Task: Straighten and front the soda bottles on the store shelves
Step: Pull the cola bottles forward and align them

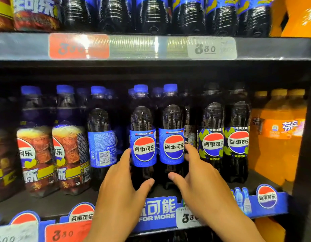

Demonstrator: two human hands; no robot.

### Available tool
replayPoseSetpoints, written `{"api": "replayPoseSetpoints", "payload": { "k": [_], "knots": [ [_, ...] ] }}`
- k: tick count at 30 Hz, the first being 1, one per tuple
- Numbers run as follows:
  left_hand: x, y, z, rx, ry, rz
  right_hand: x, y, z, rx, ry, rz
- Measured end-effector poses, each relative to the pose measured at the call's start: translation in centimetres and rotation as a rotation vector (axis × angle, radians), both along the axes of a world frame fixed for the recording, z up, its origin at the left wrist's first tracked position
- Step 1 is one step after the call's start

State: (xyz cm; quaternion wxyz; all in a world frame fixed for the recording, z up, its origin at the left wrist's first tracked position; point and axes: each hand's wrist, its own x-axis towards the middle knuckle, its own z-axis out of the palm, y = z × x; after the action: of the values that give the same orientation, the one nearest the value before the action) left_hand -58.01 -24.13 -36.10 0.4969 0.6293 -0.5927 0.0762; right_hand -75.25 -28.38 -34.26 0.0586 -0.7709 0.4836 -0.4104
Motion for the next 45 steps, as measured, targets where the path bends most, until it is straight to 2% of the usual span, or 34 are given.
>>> {"api": "replayPoseSetpoints", "payload": {
  "k": [3,10,12,14,17,19,23,26,30,36,41,45],
  "knots": [
    [-0.2,0.1,0.1,-0.005,0.0,0.01,0.5,0.4,0.2,-0.099,-0.001,-0.02],
    [0.0,1.9,0.5,-0.099,0.014,-0.002,0.6,1.6,0.2,-0.122,0.066,-0.118],
    [1.0,3.0,0.7,-0.183,-0.016,0.044,1.2,2.9,0.5,-0.26,0.027,-0.14],
    [2.7,4.0,0.8,-0.241,-0.051,0.112,2.9,4.1,0.4,-0.367,-0.108,-0.015],
    [5.4,5.3,0.8,-0.289,-0.057,0.169,7.2,5.1,-0.4,-0.185,-0.28,0.311],
    [7.0,6.0,0.8,-0.299,-0.046,0.181,10.3,5.1,-0.9,-0.096,-0.227,0.388],
    [9.1,7.2,0.3,-0.315,-0.057,0.171,14.6,3.4,-0.4,-0.029,-0.148,0.306],
    [10.4,7.9,-0.2,-0.316,-0.057,0.142,16.4,2.5,0.2,0.044,-0.16,0.231],
    [11.6,8.3,-0.6,-0.285,-0.038,0.11,17.1,2.1,0.6,-0.035,-0.168,0.108],
    [13.0,7.2,-0.4,-0.193,-0.025,0.18,16.4,2.3,0.2,0.011,-0.158,0.205],
    [11.7,5.5,0.2,-0.107,0.033,0.252,16.3,2.7,0.1,-0.117,-0.026,0.092],
    [10.6,5.1,0.2,-0.092,0.063,0.286,15.6,2.5,-0.3,-0.068,-0.097,0.175]
  ]
}}
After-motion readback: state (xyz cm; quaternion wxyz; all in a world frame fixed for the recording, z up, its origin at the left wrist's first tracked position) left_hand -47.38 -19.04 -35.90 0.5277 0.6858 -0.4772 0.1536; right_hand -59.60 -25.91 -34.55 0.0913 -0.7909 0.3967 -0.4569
